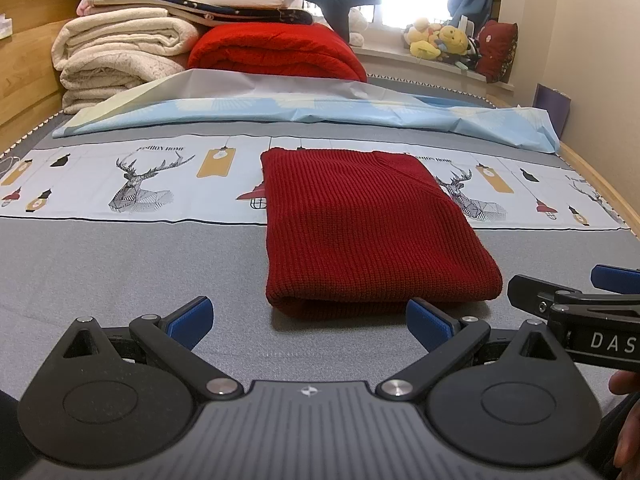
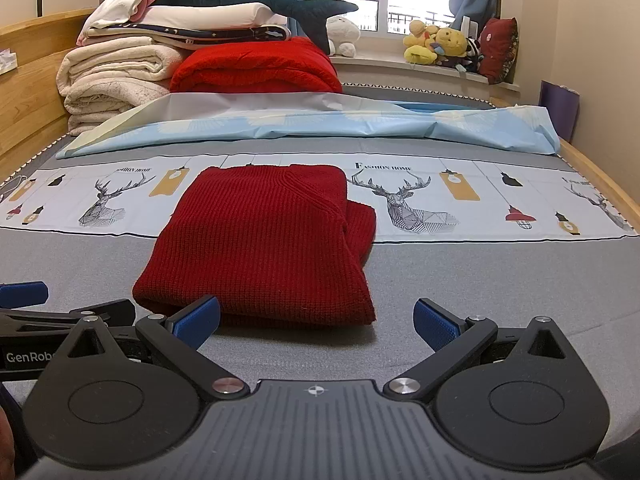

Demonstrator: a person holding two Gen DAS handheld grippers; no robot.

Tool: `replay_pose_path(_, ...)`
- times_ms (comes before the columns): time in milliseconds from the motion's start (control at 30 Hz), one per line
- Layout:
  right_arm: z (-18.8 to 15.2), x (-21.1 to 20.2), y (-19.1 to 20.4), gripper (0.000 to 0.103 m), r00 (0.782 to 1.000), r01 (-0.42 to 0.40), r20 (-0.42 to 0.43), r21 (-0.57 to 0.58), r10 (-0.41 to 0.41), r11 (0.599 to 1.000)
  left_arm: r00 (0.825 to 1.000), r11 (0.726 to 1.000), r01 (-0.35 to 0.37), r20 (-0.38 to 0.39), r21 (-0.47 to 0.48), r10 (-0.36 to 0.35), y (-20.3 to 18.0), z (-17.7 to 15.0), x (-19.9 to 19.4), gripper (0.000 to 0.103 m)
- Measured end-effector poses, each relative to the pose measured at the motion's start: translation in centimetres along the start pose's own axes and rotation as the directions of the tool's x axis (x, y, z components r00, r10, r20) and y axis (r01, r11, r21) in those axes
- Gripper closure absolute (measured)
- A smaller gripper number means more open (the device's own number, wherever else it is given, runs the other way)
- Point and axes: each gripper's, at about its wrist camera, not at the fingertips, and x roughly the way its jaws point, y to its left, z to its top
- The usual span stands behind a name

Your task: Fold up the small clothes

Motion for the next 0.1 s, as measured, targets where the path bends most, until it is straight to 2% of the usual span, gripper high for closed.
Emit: replay_pose_path(100,-0.01,-0.02,-0.02,0.001,1.0,0.0,0.0,0.001,0.0,1.0,1.0,1.0,0.001,-0.003,0.0,-0.001,-0.09,-0.12,0.17,0.0)
